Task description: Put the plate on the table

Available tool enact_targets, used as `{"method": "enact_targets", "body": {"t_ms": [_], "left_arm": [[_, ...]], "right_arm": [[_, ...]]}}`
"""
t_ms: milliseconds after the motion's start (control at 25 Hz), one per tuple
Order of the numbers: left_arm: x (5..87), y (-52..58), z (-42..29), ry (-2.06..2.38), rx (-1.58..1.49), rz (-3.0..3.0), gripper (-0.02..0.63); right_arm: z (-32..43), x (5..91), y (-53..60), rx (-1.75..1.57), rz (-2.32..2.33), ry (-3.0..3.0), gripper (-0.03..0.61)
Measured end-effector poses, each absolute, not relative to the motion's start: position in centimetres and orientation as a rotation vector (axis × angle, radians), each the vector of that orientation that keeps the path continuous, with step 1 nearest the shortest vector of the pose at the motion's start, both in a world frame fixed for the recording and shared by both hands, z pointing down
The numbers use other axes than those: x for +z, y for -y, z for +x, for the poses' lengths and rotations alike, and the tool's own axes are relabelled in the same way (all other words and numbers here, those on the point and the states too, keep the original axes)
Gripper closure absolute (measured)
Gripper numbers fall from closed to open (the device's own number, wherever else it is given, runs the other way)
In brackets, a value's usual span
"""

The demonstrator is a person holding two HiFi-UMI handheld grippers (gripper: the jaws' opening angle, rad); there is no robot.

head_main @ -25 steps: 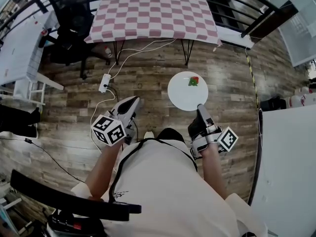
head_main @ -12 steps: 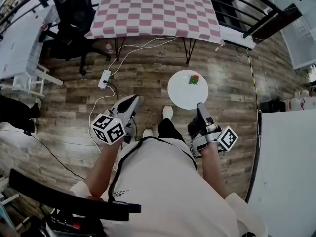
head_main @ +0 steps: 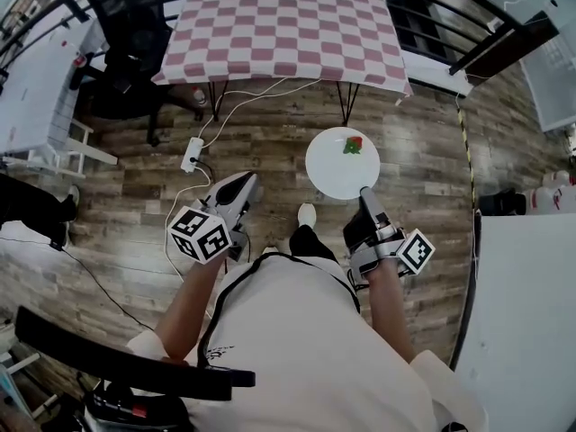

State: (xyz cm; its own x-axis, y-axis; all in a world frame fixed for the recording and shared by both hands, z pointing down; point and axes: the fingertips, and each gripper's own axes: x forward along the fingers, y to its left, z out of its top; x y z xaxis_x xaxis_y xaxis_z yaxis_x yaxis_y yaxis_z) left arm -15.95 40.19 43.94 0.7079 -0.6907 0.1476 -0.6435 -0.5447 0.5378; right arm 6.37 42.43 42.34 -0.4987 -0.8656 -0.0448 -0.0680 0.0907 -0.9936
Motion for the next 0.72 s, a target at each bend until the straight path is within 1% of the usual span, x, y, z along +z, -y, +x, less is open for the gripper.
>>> {"method": "enact_targets", "body": {"t_ms": [720], "left_arm": [[41.7,-25.9,-7.7,1.114,-0.099,2.322,0.607]], "right_arm": [[13.6,41.1,-25.9,-1.528,-0.833,-1.77,0.555]]}}
